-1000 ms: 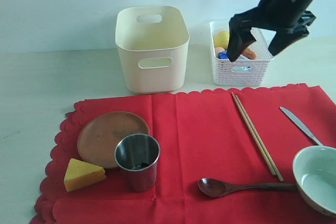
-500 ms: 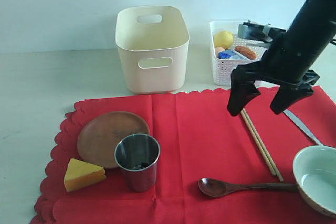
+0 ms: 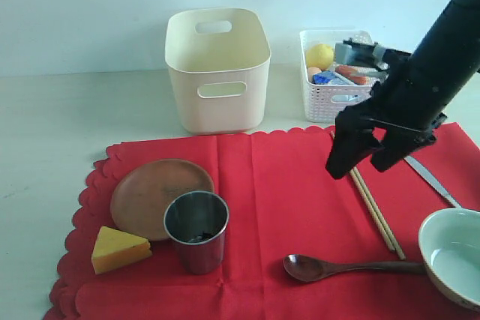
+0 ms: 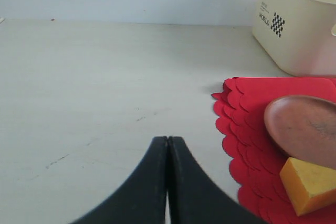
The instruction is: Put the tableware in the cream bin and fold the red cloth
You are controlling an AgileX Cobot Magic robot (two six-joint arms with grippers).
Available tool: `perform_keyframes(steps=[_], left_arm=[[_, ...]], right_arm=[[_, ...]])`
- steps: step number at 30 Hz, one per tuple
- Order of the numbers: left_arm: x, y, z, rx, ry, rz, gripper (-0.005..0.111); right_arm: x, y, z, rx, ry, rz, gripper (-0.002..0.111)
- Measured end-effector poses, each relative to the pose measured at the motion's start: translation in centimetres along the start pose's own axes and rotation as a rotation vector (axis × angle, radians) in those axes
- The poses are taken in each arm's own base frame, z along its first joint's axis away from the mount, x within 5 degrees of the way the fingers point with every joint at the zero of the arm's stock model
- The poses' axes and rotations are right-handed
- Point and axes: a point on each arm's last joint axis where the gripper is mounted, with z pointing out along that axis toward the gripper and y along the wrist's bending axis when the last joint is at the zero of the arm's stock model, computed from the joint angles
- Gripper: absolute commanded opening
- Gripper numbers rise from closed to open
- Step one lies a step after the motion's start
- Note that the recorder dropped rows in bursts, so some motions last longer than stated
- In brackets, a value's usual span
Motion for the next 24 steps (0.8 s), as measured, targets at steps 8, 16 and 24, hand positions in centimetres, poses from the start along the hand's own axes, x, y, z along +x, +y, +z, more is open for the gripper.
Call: perform_keyframes(steps=[8, 16, 24], left_arm=[[0.0, 0.0, 0.0, 0.0, 0.0, 0.0, 0.0], [0.0, 0.0, 0.0, 0.0, 0.0, 0.0, 0.0], [0.0, 0.0, 0.0, 0.0, 0.0, 0.0, 0.0]], right_arm=[[-1.2, 7.3, -1.4, -0.138, -0.24, -0.489, 0.073], [-1.8, 14.8, 1.6, 0.005, -0.333, -0.935, 0.072], [-4.5, 20.1, 6.5, 0.093, -0.238, -1.102, 0.075]])
